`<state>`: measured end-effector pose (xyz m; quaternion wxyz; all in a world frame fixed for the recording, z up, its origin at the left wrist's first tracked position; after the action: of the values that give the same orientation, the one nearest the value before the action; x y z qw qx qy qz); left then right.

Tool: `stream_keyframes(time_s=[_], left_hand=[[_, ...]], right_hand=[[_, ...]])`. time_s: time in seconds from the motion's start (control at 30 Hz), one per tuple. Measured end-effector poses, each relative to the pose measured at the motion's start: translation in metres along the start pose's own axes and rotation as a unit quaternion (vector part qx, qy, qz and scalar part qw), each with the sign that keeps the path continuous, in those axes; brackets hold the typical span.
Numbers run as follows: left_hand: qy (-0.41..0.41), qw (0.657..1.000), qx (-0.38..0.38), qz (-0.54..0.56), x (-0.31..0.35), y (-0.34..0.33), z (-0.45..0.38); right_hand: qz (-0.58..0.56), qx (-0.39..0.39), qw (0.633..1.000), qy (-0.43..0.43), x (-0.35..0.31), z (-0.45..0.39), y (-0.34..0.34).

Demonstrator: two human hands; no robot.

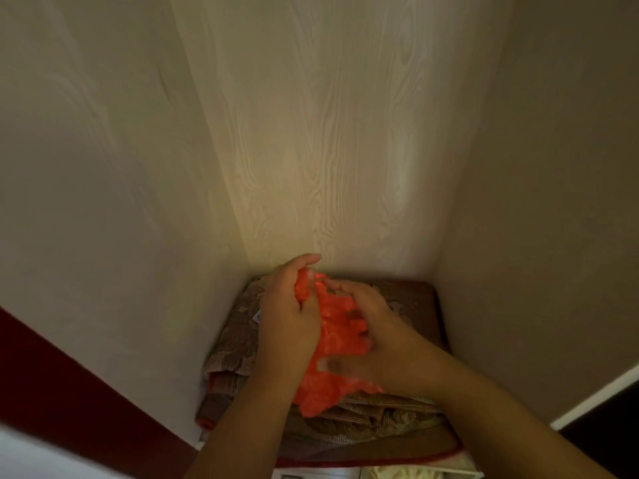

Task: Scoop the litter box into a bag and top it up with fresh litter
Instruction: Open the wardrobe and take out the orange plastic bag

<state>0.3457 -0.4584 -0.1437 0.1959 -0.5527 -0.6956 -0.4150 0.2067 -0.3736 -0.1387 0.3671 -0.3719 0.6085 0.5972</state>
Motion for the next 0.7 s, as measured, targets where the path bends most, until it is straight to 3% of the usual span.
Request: stream_keyframes(time_s=[0.07,0.17,0.3,0.47,0.57,0.7], left_hand=[[0.030,0.999,0.021,0.031,0.003,0.002,0.002],[0.074,0.992,-0.017,0.099,0.011,0.002,0.013],[0.062,0.994,-0.073,0.060,-0.001,-0.005,0.029],[0.059,0.979,-0.181,0.077,-0.023,-0.006,0.037],[0.050,0.958,-0.277,0.052,-0.037,0.002,0.042],[0.019,0.956,-0.289,-0.049,-0.056,0.013,0.046]], right_hand=[[0.034,-0.009,0.999,0.006,0.003,-0.003,-0.002],[0.050,0.066,0.997,-0.004,0.006,-0.011,0.000],[0.020,0.117,0.993,-0.014,0.009,-0.019,0.003],[-0.116,0.073,0.987,-0.079,0.012,-0.027,-0.010],[-0.286,0.017,0.947,-0.147,0.020,-0.030,-0.024],[-0.391,-0.056,0.907,-0.148,0.027,-0.029,-0.043]])
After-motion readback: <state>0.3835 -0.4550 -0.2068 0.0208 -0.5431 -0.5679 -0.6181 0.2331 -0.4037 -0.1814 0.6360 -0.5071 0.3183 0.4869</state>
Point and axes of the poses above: each hand's wrist, its own z-axis away from the middle knuckle, its own y-axis out of the back of the hand, x = y × z, the point moved 1 cm from there along -z, towards the middle knuckle, and after that the axes turned 6 degrees about -y, right-handed, at the moved point
